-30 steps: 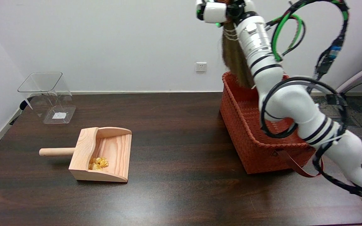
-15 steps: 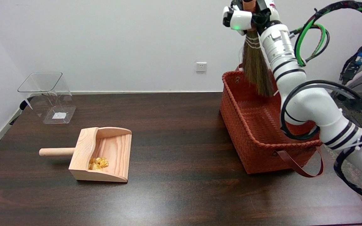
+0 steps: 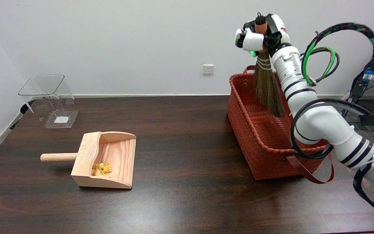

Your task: Place the broom in the basket.

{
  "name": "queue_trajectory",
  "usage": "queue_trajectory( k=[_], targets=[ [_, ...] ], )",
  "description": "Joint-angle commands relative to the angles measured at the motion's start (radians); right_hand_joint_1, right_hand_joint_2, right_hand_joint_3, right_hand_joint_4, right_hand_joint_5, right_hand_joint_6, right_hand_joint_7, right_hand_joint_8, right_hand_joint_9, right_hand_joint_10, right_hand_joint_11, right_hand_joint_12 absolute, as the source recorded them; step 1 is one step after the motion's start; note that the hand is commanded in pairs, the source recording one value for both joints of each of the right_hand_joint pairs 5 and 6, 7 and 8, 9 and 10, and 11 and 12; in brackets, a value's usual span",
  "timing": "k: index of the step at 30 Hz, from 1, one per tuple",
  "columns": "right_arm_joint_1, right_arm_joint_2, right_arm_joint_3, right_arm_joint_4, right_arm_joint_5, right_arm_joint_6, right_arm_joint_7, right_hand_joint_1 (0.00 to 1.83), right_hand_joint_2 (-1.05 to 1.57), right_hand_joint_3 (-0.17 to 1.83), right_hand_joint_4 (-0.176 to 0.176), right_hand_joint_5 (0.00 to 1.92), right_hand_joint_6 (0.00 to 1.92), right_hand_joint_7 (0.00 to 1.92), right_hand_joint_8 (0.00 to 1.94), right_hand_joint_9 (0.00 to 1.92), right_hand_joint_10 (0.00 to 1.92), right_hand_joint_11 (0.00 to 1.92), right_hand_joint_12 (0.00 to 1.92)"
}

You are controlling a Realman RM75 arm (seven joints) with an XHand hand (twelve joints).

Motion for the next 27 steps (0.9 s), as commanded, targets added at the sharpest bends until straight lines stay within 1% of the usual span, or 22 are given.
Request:
queue_trajectory(
  k=[1, 10, 17, 21, 27],
  targets=[
    [-0.056, -0.014, -0.128, 0.076, -0.059, 0.12, 0.1, 1.17, 0.32, 1.52, 0.0, 1.92, 1.92, 1.92, 1.92, 1.92, 1.92, 1.92, 1.92],
    [-0.087, -0.065, -0.135, 0.116, -0.09, 0.12, 0.128, 1.17, 0.31, 1.53, 0.0, 1.92, 1.92, 1.92, 1.92, 1.92, 1.92, 1.92, 1.92],
    [-0.088, -0.082, -0.161, 0.137, -0.095, 0.12, 0.145, 1.17, 0.31, 1.53, 0.0, 1.92, 1.92, 1.92, 1.92, 1.92, 1.92, 1.92, 1.92],
    [-0.091, -0.103, -0.176, 0.152, -0.139, 0.123, 0.182, 1.17, 0.31, 1.53, 0.0, 1.92, 1.92, 1.92, 1.92, 1.92, 1.92, 1.92, 1.92],
    [-0.098, -0.141, -0.187, 0.165, -0.177, 0.124, 0.189, 1.17, 0.31, 1.53, 0.0, 1.92, 1.92, 1.92, 1.92, 1.92, 1.92, 1.92, 1.92]
  ],
)
